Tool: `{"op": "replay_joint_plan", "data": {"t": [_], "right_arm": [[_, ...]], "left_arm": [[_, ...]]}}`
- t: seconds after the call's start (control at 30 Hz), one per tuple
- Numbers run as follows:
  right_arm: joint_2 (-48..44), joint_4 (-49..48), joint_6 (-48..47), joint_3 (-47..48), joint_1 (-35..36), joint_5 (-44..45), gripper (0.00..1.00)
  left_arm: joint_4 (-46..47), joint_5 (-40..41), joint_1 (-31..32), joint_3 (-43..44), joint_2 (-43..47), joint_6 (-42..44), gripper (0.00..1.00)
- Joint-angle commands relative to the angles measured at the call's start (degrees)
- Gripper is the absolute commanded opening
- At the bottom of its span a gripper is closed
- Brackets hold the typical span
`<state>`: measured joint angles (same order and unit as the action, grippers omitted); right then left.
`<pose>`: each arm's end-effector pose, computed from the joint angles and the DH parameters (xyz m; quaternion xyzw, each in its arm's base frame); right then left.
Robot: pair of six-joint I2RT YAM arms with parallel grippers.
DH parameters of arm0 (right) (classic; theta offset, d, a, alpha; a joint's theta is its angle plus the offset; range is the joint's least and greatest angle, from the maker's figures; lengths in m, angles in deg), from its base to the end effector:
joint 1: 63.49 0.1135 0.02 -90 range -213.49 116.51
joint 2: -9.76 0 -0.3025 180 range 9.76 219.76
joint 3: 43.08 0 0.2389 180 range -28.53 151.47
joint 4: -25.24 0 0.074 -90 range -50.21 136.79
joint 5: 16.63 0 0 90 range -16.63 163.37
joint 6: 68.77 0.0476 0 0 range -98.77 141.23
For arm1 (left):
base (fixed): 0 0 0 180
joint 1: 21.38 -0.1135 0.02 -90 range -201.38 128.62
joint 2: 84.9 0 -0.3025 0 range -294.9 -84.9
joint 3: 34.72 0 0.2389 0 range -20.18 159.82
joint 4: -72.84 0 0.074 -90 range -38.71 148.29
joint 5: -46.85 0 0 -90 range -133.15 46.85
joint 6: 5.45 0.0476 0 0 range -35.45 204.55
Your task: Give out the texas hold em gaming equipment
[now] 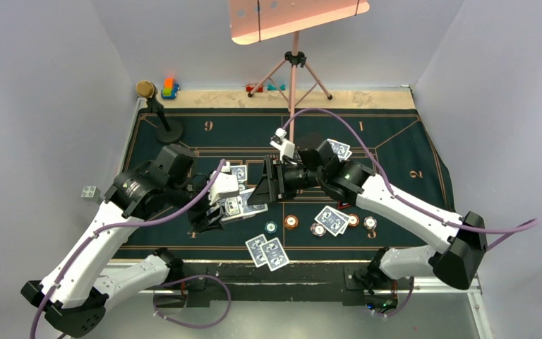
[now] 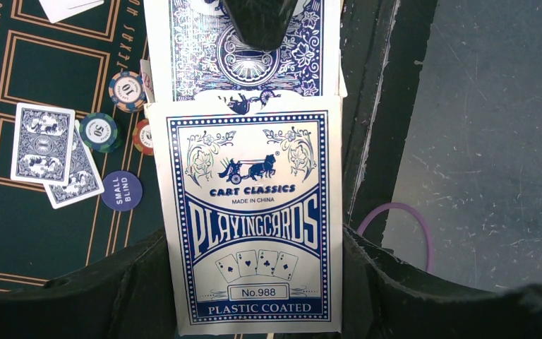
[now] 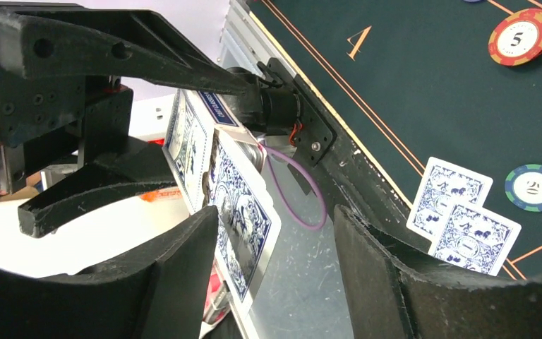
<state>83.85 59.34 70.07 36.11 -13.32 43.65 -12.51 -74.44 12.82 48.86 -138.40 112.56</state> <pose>0.1586 0.2270 0.3697 -0.1398 0.8312 0.5166 0.1505 0.0788 -0.0835 0.3822 0.5437 0.7453 -0.2725 0.2731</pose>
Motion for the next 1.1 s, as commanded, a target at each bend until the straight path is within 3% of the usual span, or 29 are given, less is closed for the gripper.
{"op": "replay_joint_plan", "data": {"t": [0.0,0.3,0.43,0.67,0.83,1.07], "right_arm": [[-2.95,1.35,-0.48,-0.6,-0.87,1.02,0.64],[-5.27,1.75,-0.31,-1.54,-2.27,1.18,0.49],[-4.45,0.32,-0.33,-0.82,-2.23,0.29,0.7],[-4.02,-3.54,1.65,-0.07,-1.89,0.33,0.78],[-1.1,-4.51,2.08,0.35,-0.72,-0.87,0.73],[-0.63,-1.67,0.89,-0.22,-0.69,-0.58,0.58]], "left_arm": [[1.92,-1.86,0.1,2.16,0.63,-1.06,0.36],[1.98,-1.99,0.17,2.16,0.49,-0.72,0.36],[1.97,-1.91,0.17,1.85,0.56,-0.59,0.36],[1.88,-1.75,0.13,1.59,0.75,-0.43,0.36],[2.1,-1.81,0.17,1.58,0.5,-0.59,0.36],[2.39,-1.26,0.11,1.53,0.71,-0.5,0.36]]}}
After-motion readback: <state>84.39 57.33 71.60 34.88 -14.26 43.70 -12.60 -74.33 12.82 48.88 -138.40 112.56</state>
